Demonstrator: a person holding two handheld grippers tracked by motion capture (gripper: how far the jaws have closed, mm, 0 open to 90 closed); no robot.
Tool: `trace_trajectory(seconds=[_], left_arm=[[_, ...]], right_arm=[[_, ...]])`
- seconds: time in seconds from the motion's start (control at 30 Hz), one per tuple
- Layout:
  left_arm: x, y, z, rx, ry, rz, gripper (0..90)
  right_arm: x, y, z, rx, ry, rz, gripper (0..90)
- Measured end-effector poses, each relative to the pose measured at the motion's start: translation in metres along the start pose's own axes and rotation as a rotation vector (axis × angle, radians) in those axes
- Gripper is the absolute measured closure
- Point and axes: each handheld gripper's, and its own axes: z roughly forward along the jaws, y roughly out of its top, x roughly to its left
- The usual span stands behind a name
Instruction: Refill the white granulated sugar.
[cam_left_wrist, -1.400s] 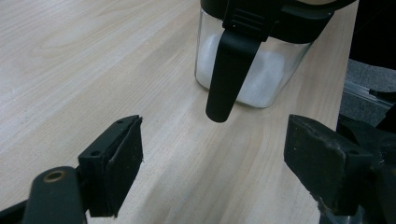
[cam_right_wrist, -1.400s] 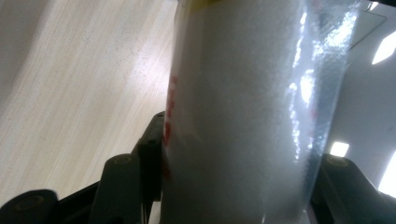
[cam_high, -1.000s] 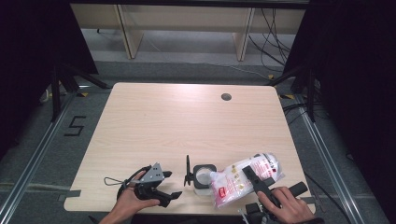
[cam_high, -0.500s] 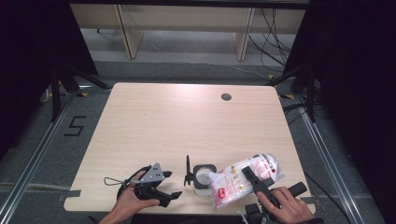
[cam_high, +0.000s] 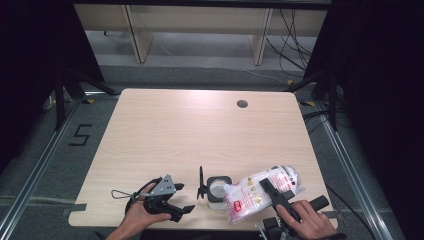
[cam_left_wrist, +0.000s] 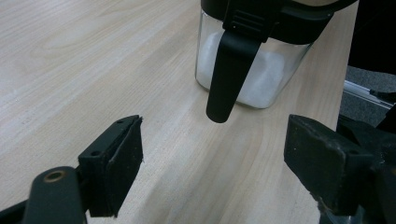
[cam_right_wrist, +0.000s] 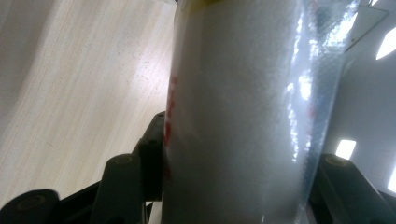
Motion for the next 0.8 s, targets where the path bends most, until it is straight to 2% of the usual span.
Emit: trace_trajectory(seconds=[0.03,0.1,0.13,0.17,0.2,0.23,0.27,0.47,0.5,0.57,0.63,0.73,0.77,0.8], left_arm=[[0.0012,0.0003,-0.0006,0.013,0.005,0.018,19.3],[-0.0002,0.0,0.0002,0.002,-0.001,-0.005,19.3],[0.0001,0.0001,0.0001,0.003,0.0,0.003,19.3],[0.0013,0.0004,0.0,-0.001,0.0,0.03,19.3],[0.0013,0.0004,0.0001,-0.002,0.002,0.03,19.3],[0.0009,0.0003,0.0002,-0.001,0.001,0.019,19.3],[-0.0001,0.0,0.0002,0.004,0.0,-0.005,19.3],[-0.0008,-0.0004,0.0007,-0.005,0.011,-0.005,19.2],[0.0011,0.0004,0.0,0.001,0.001,0.024,19.3],[-0.0007,-0.0004,0.0007,-0.005,0.011,-0.005,19.2],[-0.0007,-0.0005,0.0007,-0.005,0.011,-0.004,19.3],[-0.0008,-0.0004,0.0007,-0.004,0.011,-0.005,19.3],[-0.0006,-0.0004,0.0006,-0.005,0.011,-0.001,19.3],[0.0011,0.0003,0.0003,-0.004,0.008,0.03,19.3]], right_arm=[[0.0001,0.0001,-0.0002,0.002,0.0,0.001,49.4],[-0.0005,0.0002,-0.0004,-0.001,-0.001,-0.001,49.4],[-0.0005,0.0003,-0.0006,-0.001,-0.002,-0.001,49.4],[-0.0008,0.0005,-0.0008,-0.001,-0.003,-0.001,49.4],[-0.0018,0.0007,-0.0013,0.002,0.007,-0.004,49.5],[-0.0016,0.0003,-0.0009,-0.007,-0.004,-0.004,49.4],[-0.0016,0.0003,-0.001,-0.006,-0.005,-0.003,49.4],[-0.0014,0.0002,-0.0011,-0.002,-0.005,-0.005,49.5],[-0.0015,0.0003,-0.0012,-0.002,-0.005,-0.007,49.5],[-0.0015,0.0002,-0.001,-0.008,-0.008,-0.003,49.5],[-0.0021,0.0006,-0.0016,0.001,0.004,-0.008,49.6],[-0.0015,0.0002,-0.0012,-0.006,-0.008,-0.004,49.6],[-0.0015,0.0002,-0.0013,-0.004,-0.007,-0.004,49.6],[-0.0016,0.0002,-0.0013,-0.004,-0.007,-0.007,49.6]])
